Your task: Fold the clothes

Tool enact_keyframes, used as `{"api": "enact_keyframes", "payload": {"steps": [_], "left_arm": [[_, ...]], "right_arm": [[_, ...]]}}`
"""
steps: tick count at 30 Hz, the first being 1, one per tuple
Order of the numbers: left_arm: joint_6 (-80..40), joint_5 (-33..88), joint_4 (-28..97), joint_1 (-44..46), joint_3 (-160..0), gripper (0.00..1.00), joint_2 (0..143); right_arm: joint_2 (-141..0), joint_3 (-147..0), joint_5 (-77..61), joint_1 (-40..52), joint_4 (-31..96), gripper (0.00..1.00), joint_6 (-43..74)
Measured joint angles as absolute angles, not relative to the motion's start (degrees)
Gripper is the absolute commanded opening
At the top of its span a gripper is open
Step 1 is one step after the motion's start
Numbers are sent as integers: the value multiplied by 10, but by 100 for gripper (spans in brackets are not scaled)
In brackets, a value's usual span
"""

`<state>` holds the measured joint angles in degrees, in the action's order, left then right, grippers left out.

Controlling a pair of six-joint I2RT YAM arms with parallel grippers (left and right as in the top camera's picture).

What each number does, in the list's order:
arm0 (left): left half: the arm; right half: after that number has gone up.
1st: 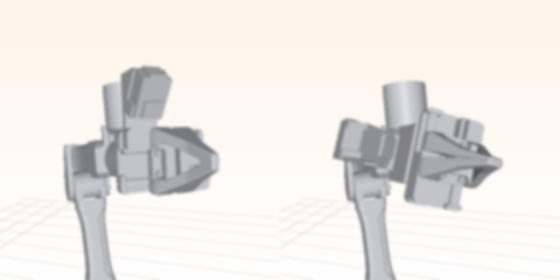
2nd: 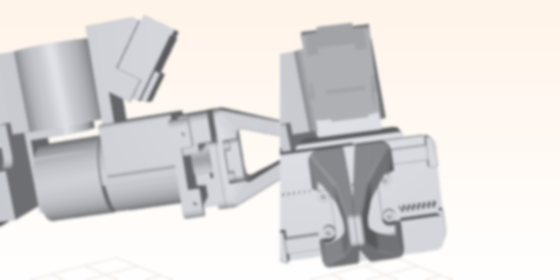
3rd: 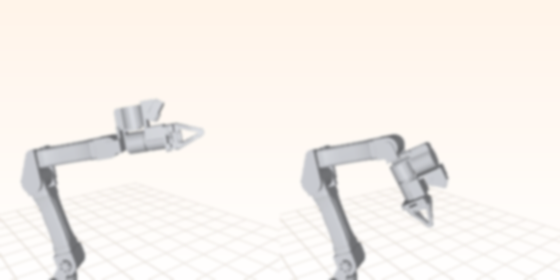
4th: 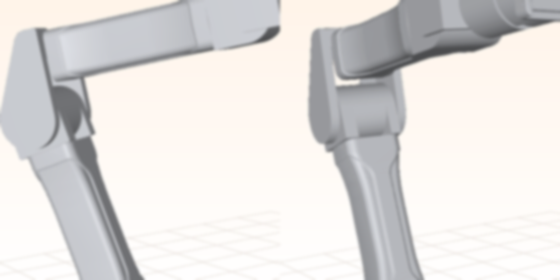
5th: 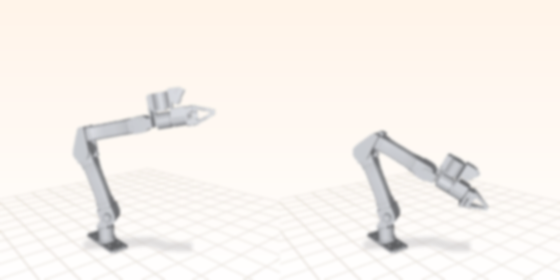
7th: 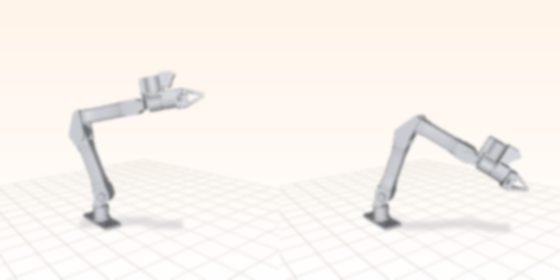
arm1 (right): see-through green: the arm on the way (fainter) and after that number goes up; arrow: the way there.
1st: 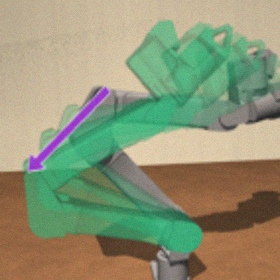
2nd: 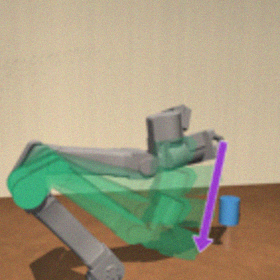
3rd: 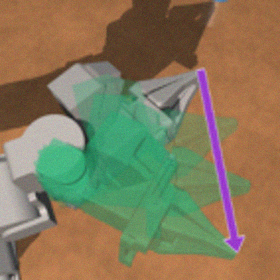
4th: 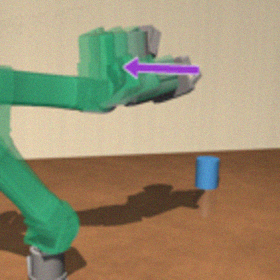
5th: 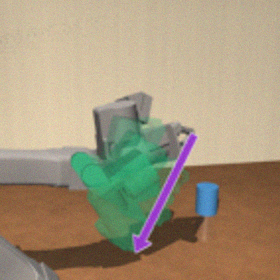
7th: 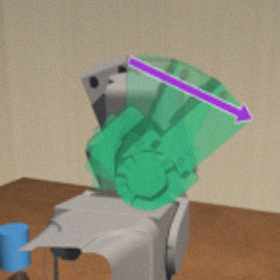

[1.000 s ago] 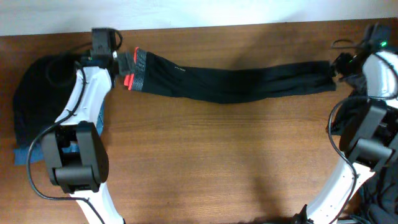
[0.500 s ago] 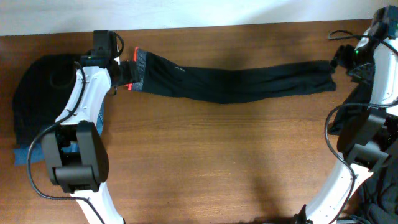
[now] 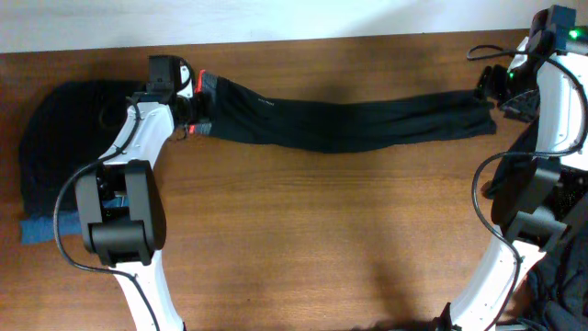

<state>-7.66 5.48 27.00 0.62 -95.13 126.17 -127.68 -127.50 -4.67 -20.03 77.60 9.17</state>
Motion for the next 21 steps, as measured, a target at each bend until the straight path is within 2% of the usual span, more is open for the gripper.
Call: {"api": "enact_keyframes", "payload": {"steps": [5,10,21], "left_arm": [[-73,57,232,6,-951,84,1262],[-72,65,217,6,-951,71,1262],[-71,98,246,6,-951,65,1262]], "right_arm": [[-1277,-1275,-46,-200,776,77,90],[-1277,-1275,-44,-200,776,77,90],[-1277,-1275,-44,-200,776,77,90]]}}
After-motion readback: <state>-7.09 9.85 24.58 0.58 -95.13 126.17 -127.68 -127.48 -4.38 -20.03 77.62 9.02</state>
